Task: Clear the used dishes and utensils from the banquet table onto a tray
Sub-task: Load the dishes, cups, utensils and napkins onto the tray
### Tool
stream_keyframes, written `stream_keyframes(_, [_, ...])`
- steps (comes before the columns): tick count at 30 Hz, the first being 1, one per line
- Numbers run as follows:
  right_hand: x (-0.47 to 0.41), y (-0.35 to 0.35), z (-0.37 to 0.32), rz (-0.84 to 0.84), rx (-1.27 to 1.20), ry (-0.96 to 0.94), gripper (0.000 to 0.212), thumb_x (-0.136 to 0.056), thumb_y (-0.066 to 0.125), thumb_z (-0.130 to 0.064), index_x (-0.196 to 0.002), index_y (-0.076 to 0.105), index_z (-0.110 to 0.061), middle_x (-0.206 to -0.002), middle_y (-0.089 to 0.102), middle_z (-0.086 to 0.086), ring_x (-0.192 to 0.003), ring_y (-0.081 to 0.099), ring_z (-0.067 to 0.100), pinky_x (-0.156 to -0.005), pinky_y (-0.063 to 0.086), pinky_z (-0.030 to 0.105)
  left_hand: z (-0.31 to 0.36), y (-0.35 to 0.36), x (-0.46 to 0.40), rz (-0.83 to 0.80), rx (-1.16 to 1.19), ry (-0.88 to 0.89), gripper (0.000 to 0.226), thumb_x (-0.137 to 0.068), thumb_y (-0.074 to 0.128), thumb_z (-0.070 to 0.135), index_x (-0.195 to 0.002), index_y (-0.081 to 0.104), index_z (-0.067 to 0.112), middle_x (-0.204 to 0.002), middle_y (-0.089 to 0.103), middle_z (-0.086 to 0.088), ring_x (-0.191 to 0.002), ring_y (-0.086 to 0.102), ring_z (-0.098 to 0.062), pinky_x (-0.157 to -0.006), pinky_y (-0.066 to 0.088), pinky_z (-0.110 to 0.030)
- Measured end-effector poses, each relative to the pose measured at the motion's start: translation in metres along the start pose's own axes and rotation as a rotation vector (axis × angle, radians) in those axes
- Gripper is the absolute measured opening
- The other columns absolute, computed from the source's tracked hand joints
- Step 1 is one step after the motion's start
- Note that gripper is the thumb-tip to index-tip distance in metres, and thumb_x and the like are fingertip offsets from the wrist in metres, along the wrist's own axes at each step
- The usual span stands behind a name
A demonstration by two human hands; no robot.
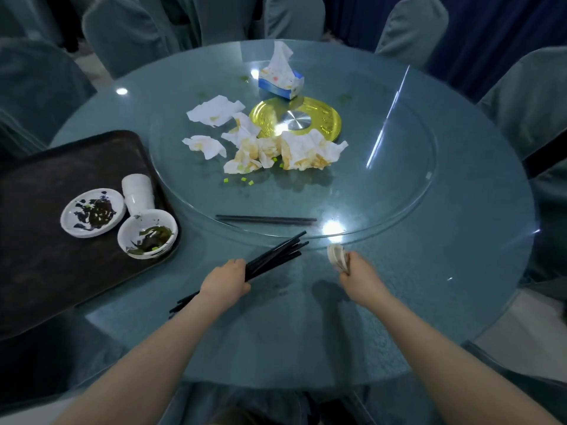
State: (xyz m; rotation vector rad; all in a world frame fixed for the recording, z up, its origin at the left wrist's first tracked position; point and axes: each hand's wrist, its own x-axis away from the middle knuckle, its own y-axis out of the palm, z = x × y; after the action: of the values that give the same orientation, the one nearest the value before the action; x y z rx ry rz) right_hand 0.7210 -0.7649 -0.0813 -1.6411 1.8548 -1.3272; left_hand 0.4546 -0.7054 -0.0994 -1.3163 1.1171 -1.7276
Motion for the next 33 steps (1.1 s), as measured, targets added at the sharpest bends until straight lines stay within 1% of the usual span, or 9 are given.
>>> stream_keyframes(3, [-0.007, 0.000, -0.023, -0.018, 0.003, -0.068, 0.028, -0.088, 0.052, -0.009, -0.116, 0.050, -0.006, -0.108, 0.059, 0.013, -0.093, 0.056, 0.029, -0.073, 0.042, 0.030, -0.018, -0.014, 0.011, 0.057, 0.102, -0.080, 0.021, -0.089, 0.052, 0.027, -0.096, 0.039, 0.012, -0.096, 0.056, -0.011, -0.086, 0.055, -0.034, -0.066, 0.036, -0.034])
stream_keyframes(5, [-0.013, 0.003, -0.043, -0.035, -0.006, -0.108, 0.027, -0.089, 0.051, -0.009, -0.116, 0.048, -0.006, -0.108, 0.059, 0.013, -0.089, 0.054, 0.028, -0.071, 0.040, 0.031, -0.035, -0.027, 0.018, 0.112, 0.148, -0.128, 0.022, -0.088, 0.052, 0.025, -0.091, 0.035, 0.012, -0.087, 0.052, -0.010, -0.078, 0.051, -0.033, -0.065, 0.036, -0.035])
stream_keyframes(9, [-0.026, 0.016, -0.091, -0.073, 0.023, -0.195, 0.027, -0.090, 0.052, -0.010, -0.116, 0.047, -0.006, -0.112, 0.061, 0.014, -0.097, 0.056, 0.032, -0.071, 0.037, 0.030, -0.080, -0.048, 0.030, 0.238, 0.260, -0.208, 0.021, -0.087, 0.054, 0.024, -0.091, 0.036, 0.014, -0.092, 0.058, -0.013, -0.090, 0.060, -0.038, -0.067, 0.037, -0.035])
stream_keyframes(13, [-0.036, 0.036, -0.144, -0.127, 0.045, -0.283, 0.025, -0.090, 0.053, -0.011, -0.113, 0.047, -0.005, -0.114, 0.060, 0.017, -0.103, 0.056, 0.035, -0.076, 0.040, 0.033, -0.130, -0.062, 0.039, 0.373, 0.334, -0.354, 0.021, -0.086, 0.056, 0.026, -0.098, 0.042, 0.015, -0.099, 0.064, -0.015, -0.093, 0.060, -0.039, -0.068, 0.034, -0.035])
stream_keyframes(16, [-0.043, 0.055, -0.185, -0.166, 0.045, -0.319, 0.024, -0.090, 0.053, -0.015, -0.113, 0.048, -0.008, -0.112, 0.062, 0.015, -0.102, 0.057, 0.034, -0.077, 0.044, 0.033, -0.171, -0.067, 0.045, 0.425, 0.392, -0.459, 0.022, -0.087, 0.058, 0.028, -0.094, 0.042, 0.015, -0.092, 0.063, -0.016, -0.090, 0.060, -0.040, -0.066, 0.034, -0.036])
stream_keyframes(22, [-0.053, 0.101, -0.270, -0.229, 0.101, -0.387, 0.033, -0.089, 0.050, -0.011, -0.122, 0.052, -0.009, -0.116, 0.063, 0.013, -0.105, 0.059, 0.032, -0.081, 0.046, 0.033, -0.251, -0.063, 0.045, 0.409, 0.581, -0.655, 0.018, -0.087, 0.058, 0.024, -0.096, 0.046, 0.014, -0.084, 0.054, -0.007, -0.074, 0.050, -0.029, -0.064, 0.038, -0.034])
stream_keyframes(27, [-0.060, 0.137, -0.323, -0.249, 0.139, -0.469, 0.034, -0.087, 0.051, -0.010, -0.122, 0.053, -0.011, -0.116, 0.064, 0.011, -0.106, 0.059, 0.031, -0.085, 0.048, 0.034, -0.308, -0.052, 0.032, 0.341, 0.693, -0.749, 0.021, -0.088, 0.057, 0.021, -0.101, 0.051, 0.006, -0.098, 0.061, -0.014, -0.089, 0.058, -0.034, -0.071, 0.042, -0.033])
stream_keyframes(30, [-0.064, 0.151, -0.345, -0.265, 0.178, -0.500, 0.034, -0.086, 0.048, -0.009, -0.120, 0.052, -0.013, -0.112, 0.065, 0.009, -0.101, 0.060, 0.030, -0.076, 0.046, 0.031, -0.336, -0.049, 0.019, 0.297, 0.778, -0.820, 0.027, -0.088, 0.055, 0.019, -0.106, 0.053, -0.001, -0.103, 0.064, -0.021, -0.094, 0.064, -0.037, -0.085, 0.051, -0.041])
stream_keyframes(33, [-0.071, 0.160, -0.358, -0.268, 0.226, -0.528, 0.033, -0.088, 0.046, -0.009, -0.120, 0.051, -0.012, -0.110, 0.064, 0.009, -0.099, 0.060, 0.029, -0.076, 0.047, 0.033, -0.359, -0.048, 0.006, 0.269, 0.804, -0.893, 0.027, -0.088, 0.056, 0.020, -0.105, 0.053, -0.001, -0.103, 0.065, -0.023, -0.095, 0.063, -0.038, -0.086, 0.051, -0.042])
